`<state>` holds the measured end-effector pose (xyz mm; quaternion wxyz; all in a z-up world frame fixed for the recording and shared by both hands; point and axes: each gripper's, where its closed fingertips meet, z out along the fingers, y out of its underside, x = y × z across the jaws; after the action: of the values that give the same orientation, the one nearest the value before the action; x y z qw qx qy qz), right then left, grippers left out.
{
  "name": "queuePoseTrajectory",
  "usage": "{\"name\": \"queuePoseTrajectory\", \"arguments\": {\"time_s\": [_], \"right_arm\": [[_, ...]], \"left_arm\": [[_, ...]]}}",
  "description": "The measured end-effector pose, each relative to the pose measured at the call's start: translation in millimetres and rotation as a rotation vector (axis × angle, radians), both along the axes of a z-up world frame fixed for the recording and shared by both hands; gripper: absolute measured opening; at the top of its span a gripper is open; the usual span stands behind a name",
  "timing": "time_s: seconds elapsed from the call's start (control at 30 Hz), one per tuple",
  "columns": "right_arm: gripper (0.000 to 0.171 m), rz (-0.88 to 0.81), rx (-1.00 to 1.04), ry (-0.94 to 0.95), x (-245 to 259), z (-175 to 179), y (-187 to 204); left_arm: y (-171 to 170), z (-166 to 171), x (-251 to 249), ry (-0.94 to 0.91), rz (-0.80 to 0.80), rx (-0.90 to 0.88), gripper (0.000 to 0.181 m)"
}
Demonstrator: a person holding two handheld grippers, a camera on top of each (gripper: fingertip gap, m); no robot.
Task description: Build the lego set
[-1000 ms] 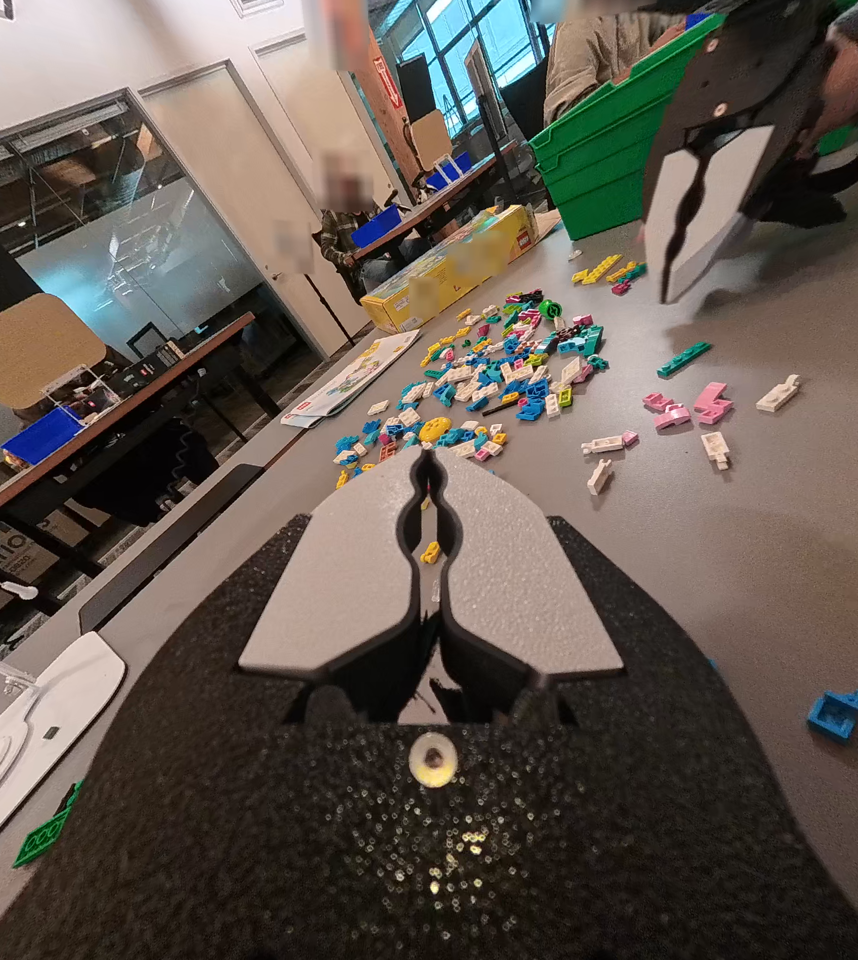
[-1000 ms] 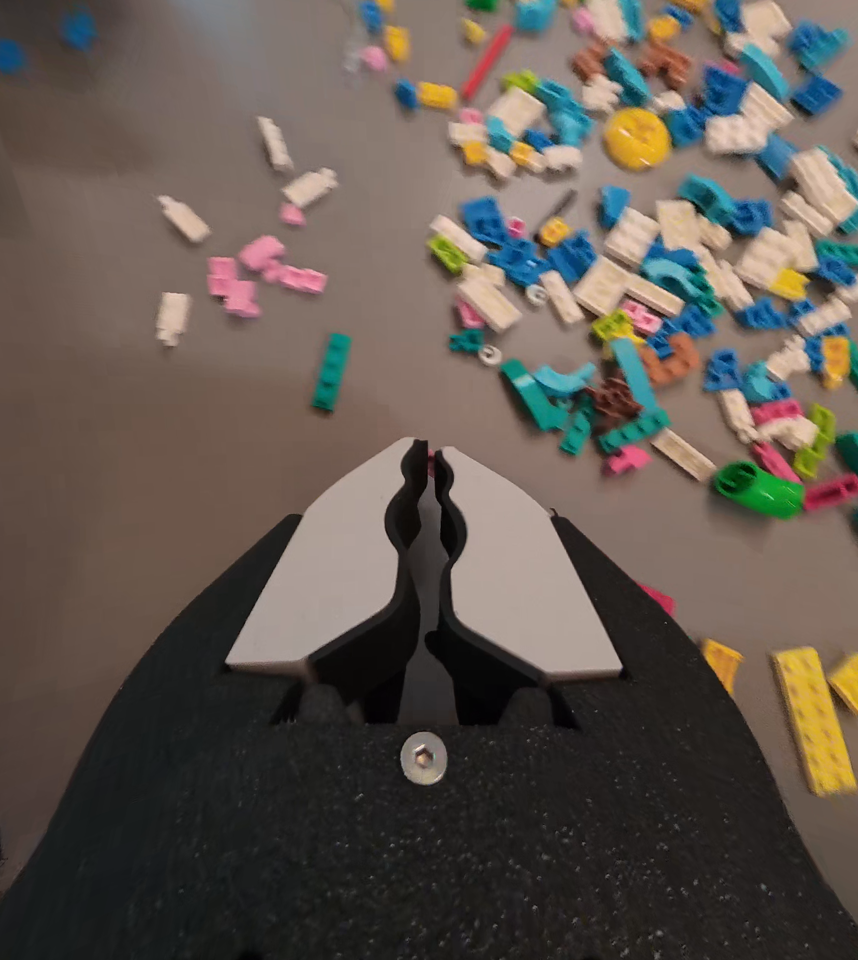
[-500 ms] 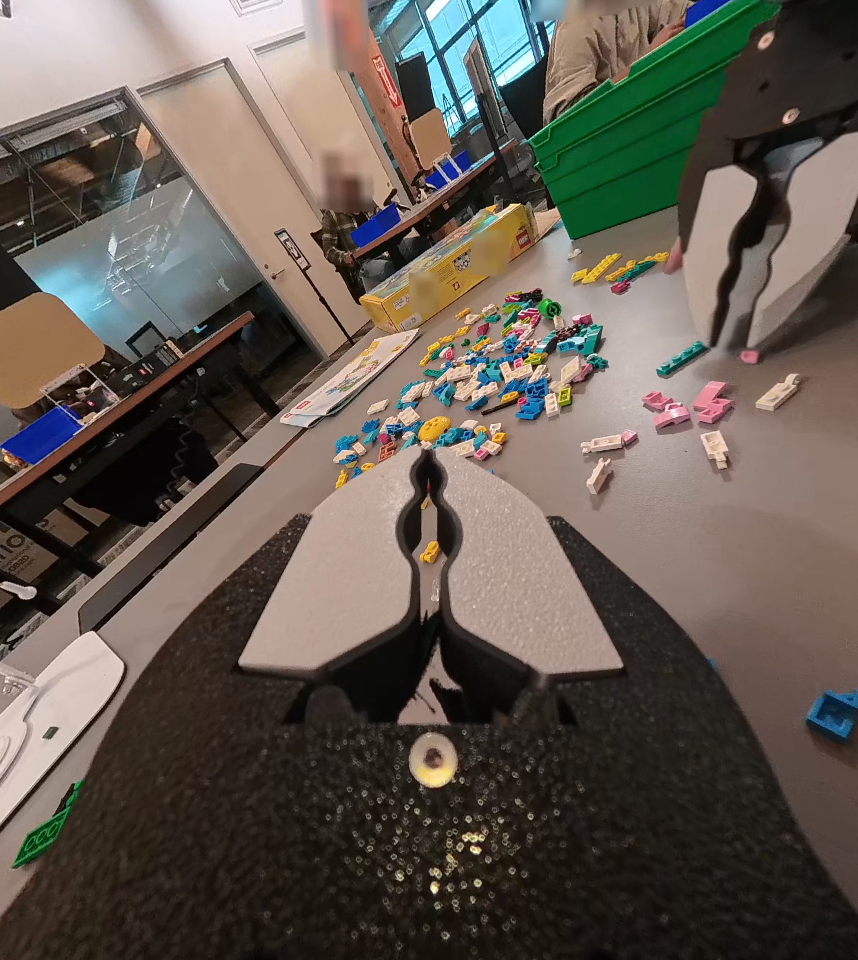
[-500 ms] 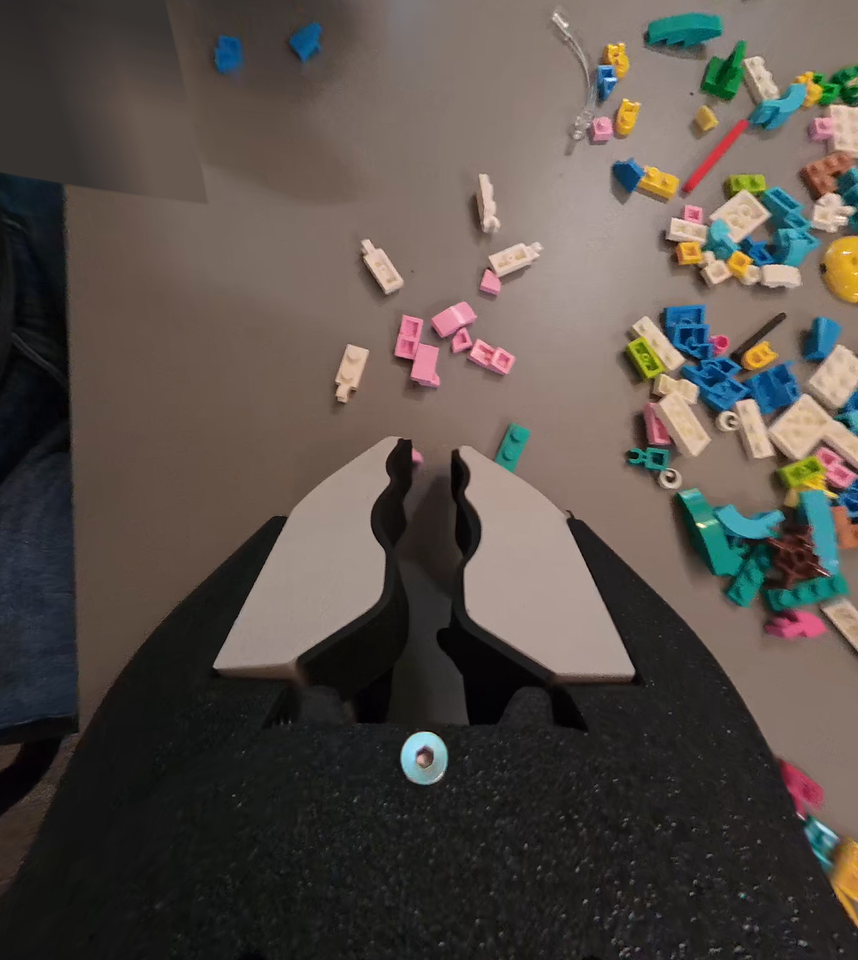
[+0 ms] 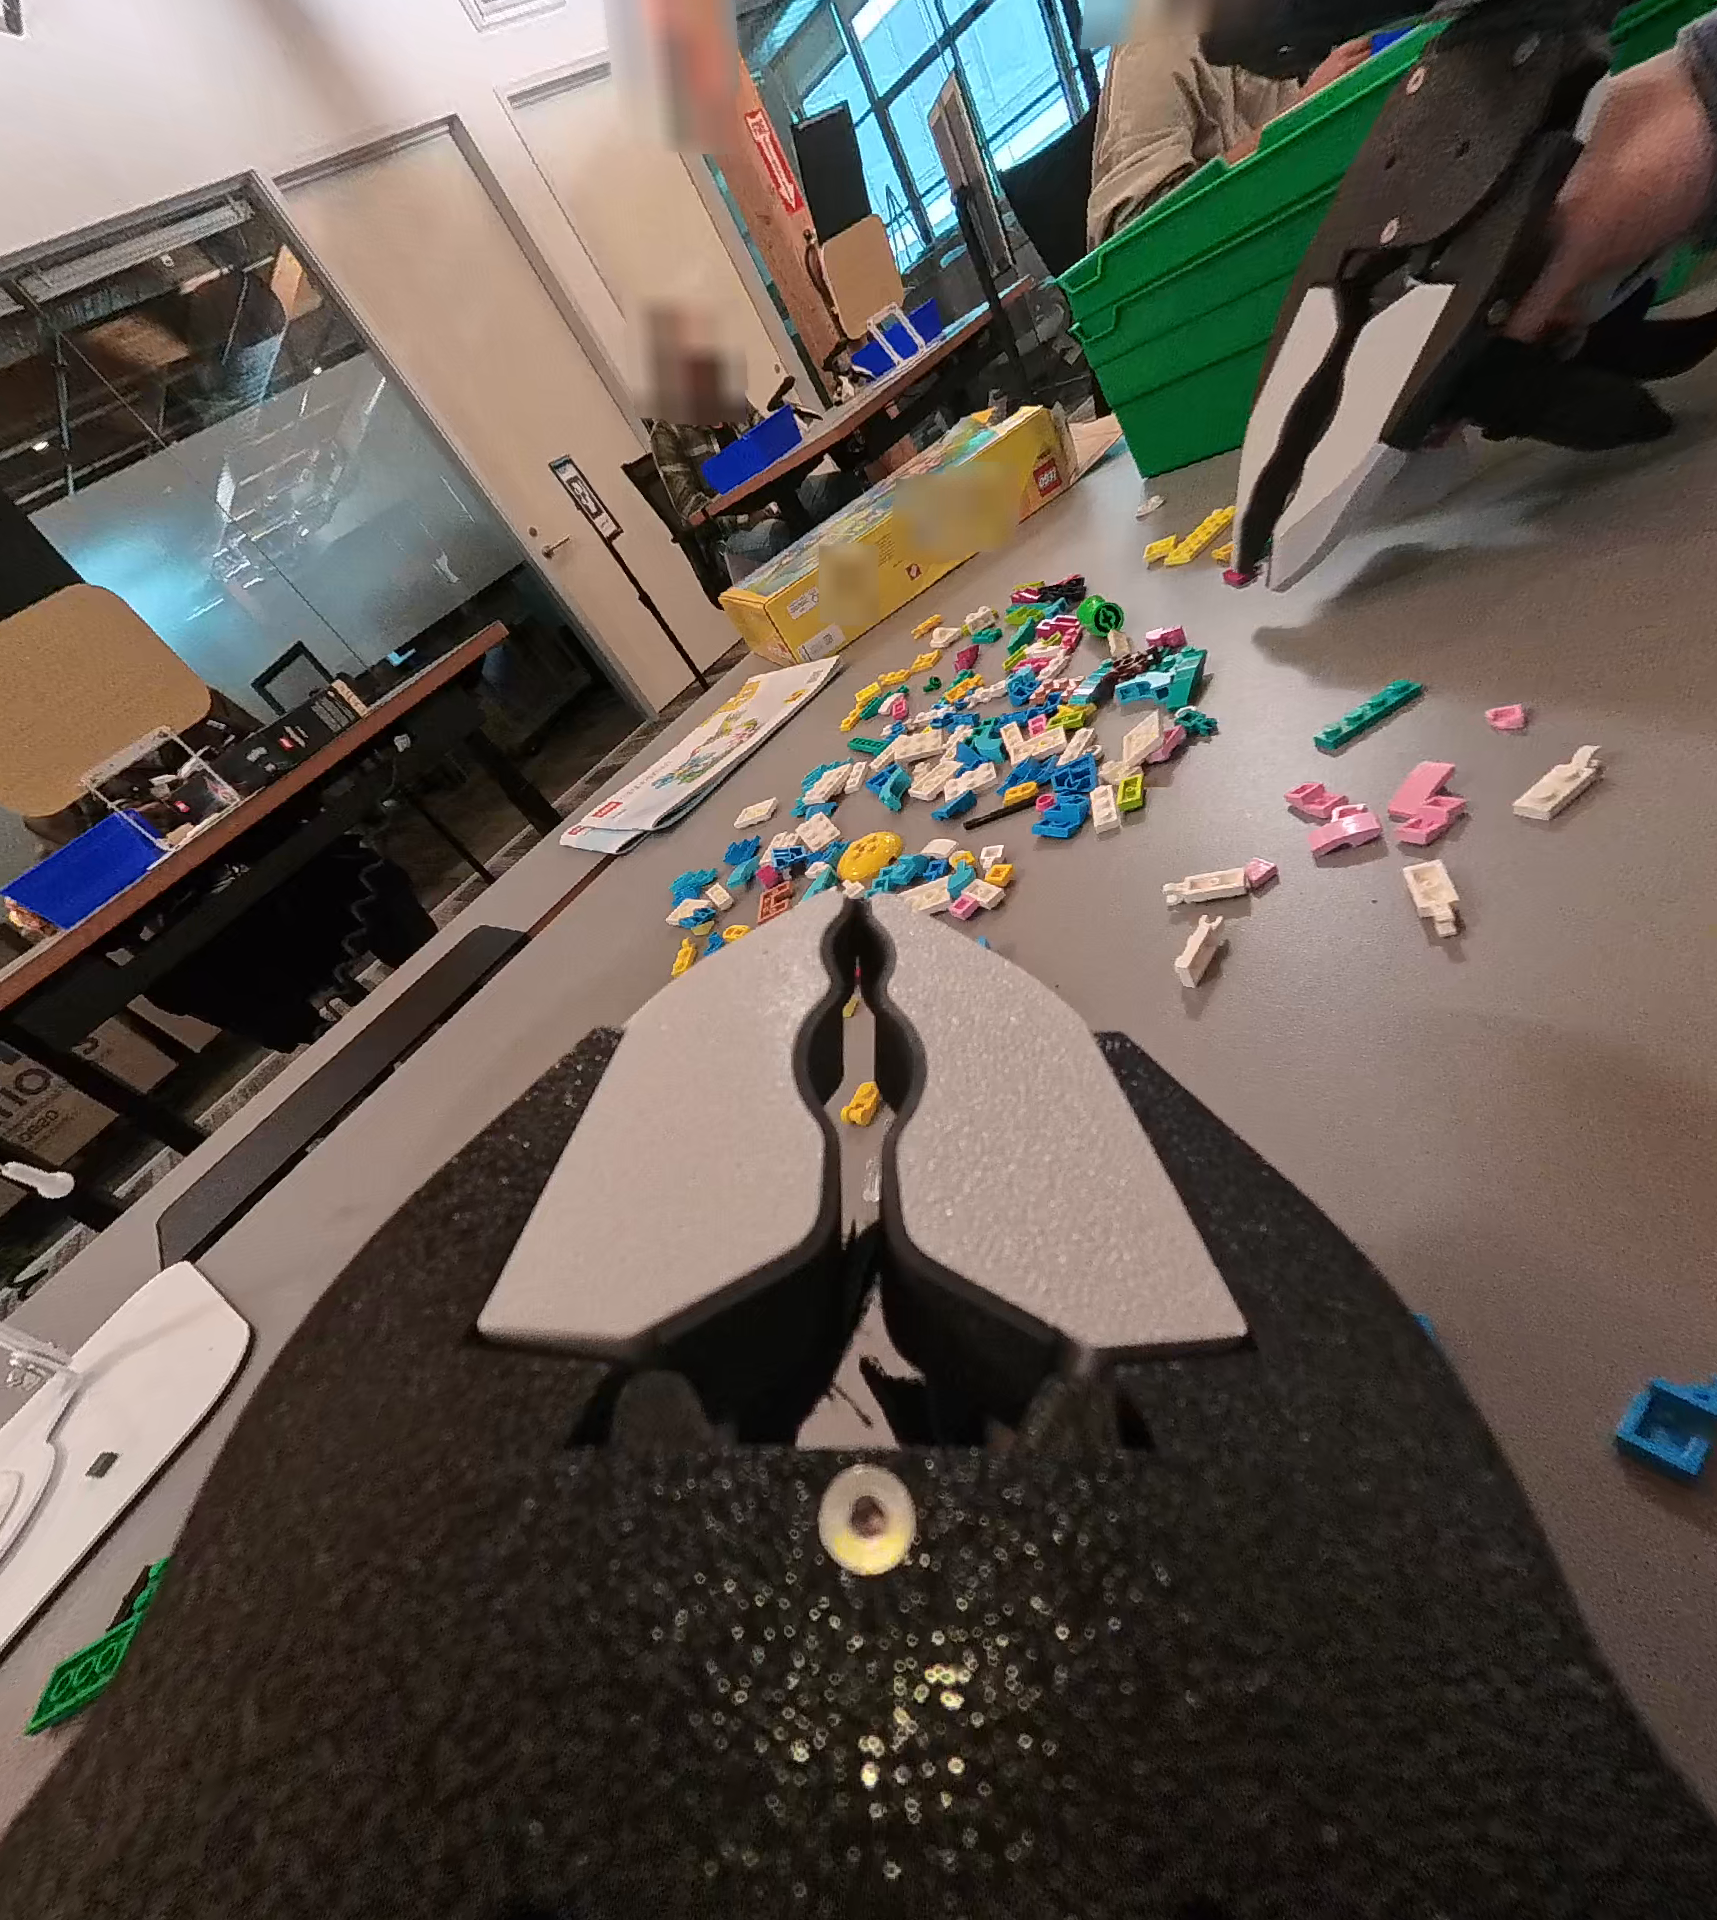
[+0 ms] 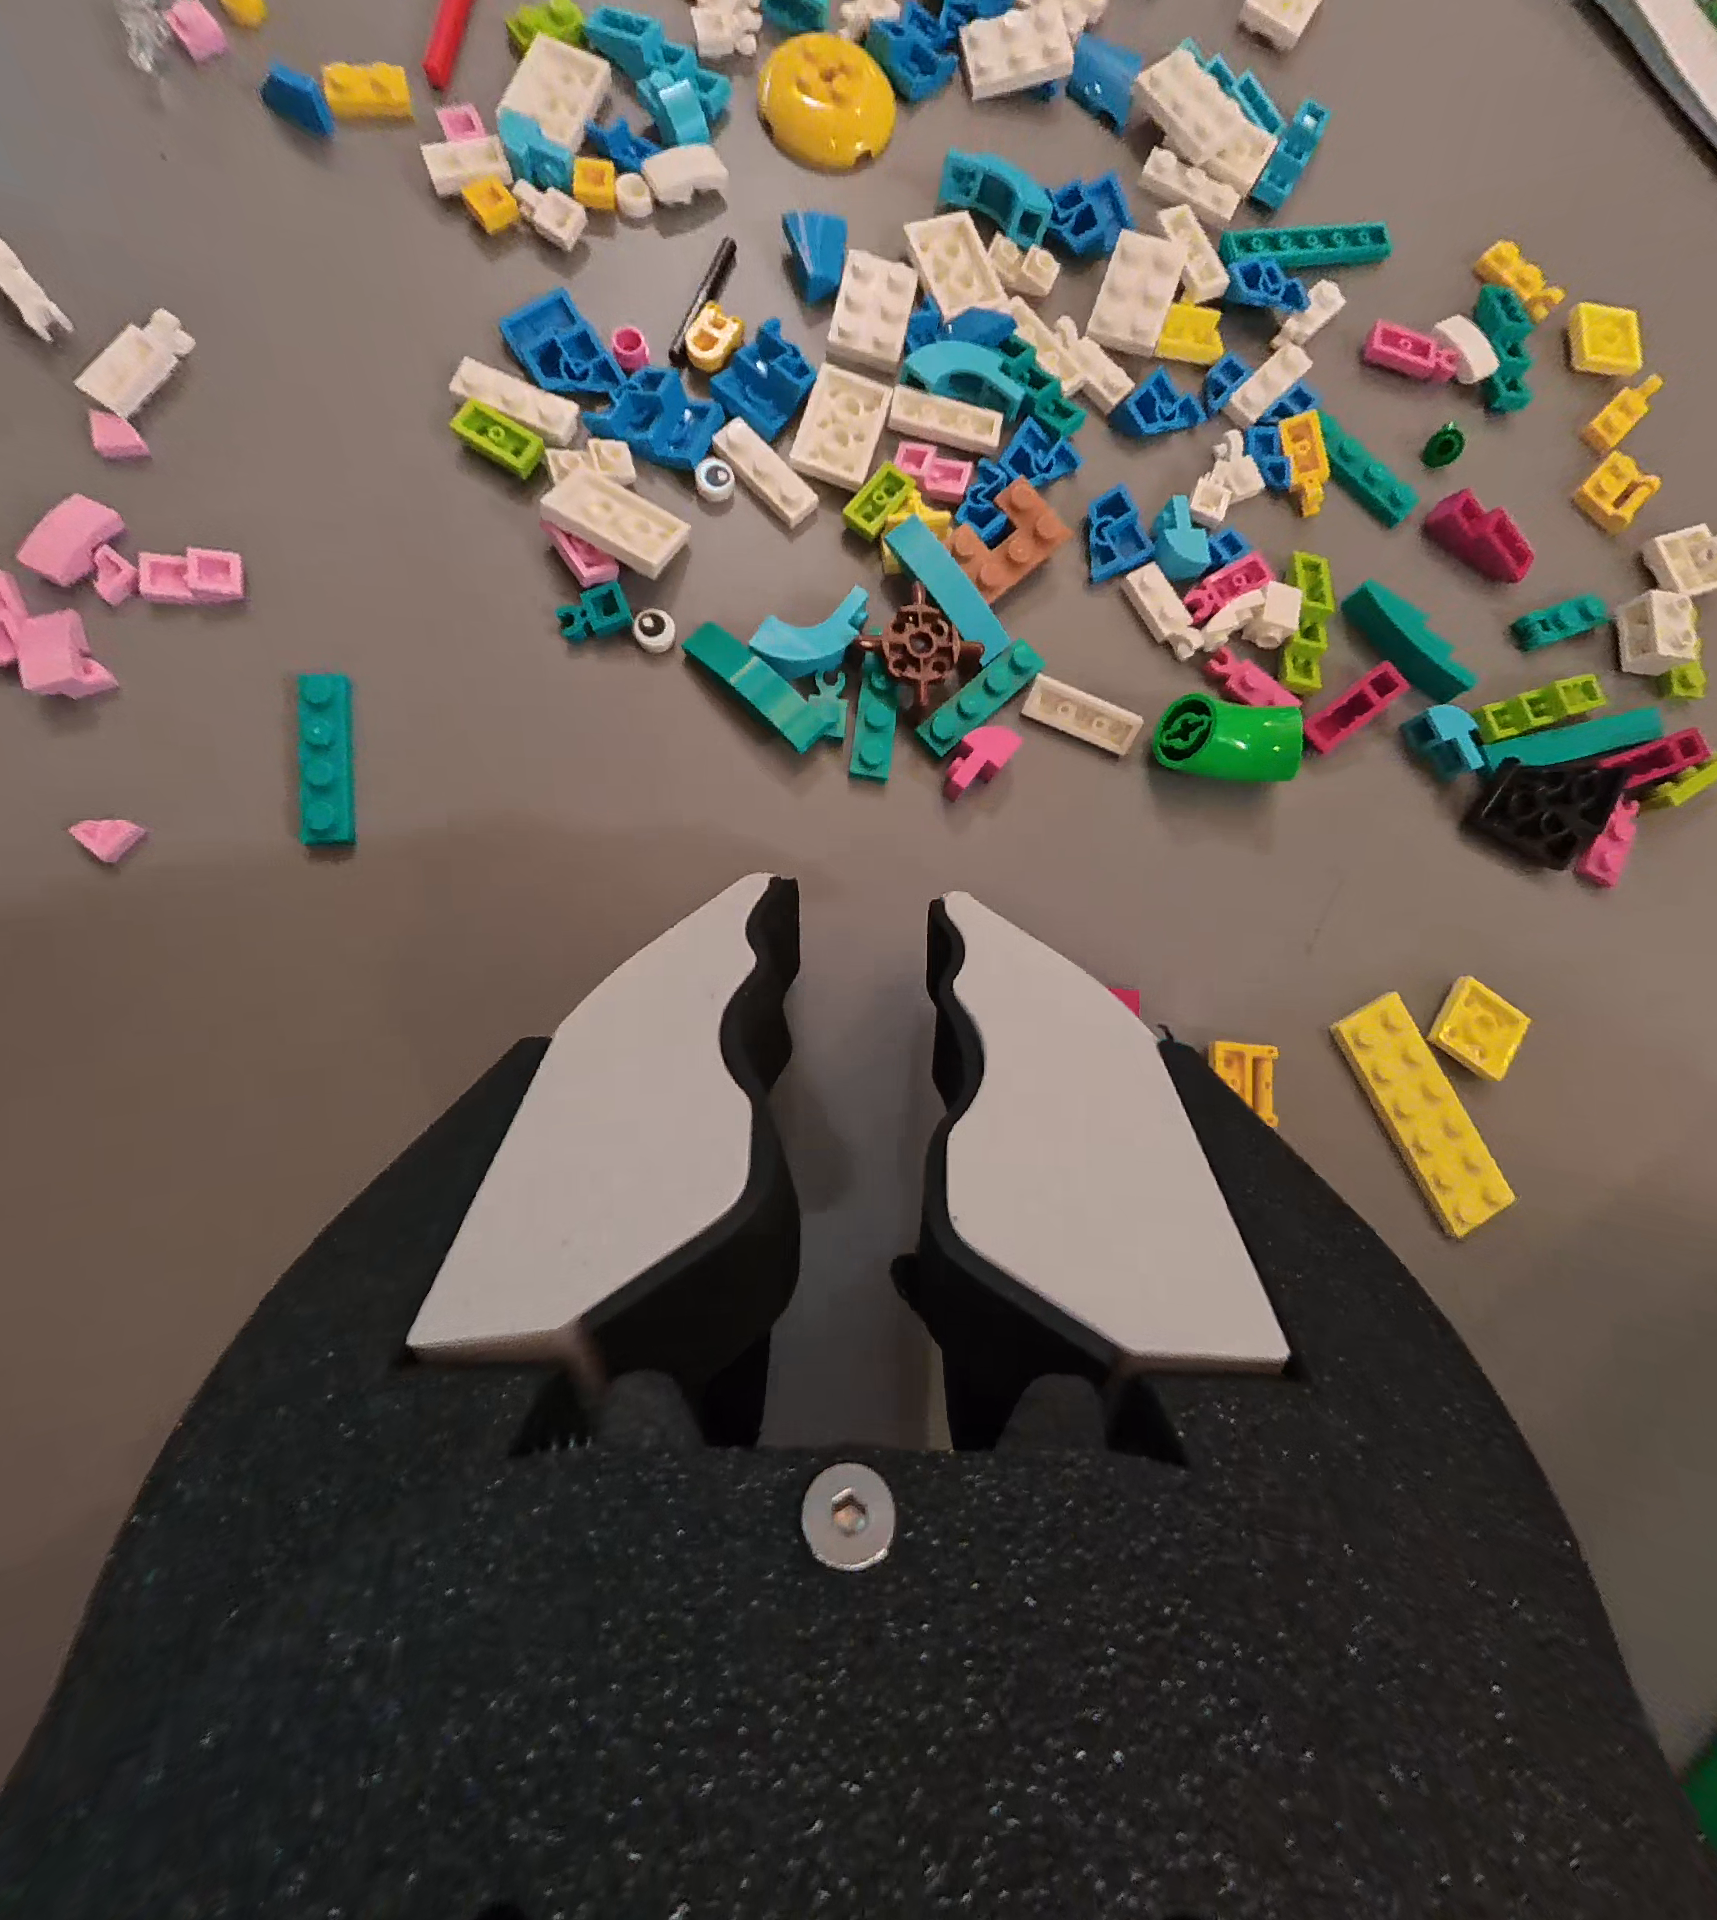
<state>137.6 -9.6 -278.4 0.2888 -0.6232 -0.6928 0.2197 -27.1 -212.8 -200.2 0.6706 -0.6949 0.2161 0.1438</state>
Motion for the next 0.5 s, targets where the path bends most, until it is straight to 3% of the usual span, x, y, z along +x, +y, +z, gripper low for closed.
{"name": "queuePoseTrajectory", "arguments": {"time_s": [0.3, 0.5], "right_arm": [[0.024, 0.028, 0.126, 0.034, -36.6, 3.0, 0.1], [0.023, 0.228, 0.042, 0.059, -66.6, 8.2, -36.0]], "left_arm": [[0.2, -0.4, 0.2, 0.004, 0.001, -0.001, 0.0], [0.4, -0.6, 0.5, 0.005, -0.001, -0.002, 0.0]]}}
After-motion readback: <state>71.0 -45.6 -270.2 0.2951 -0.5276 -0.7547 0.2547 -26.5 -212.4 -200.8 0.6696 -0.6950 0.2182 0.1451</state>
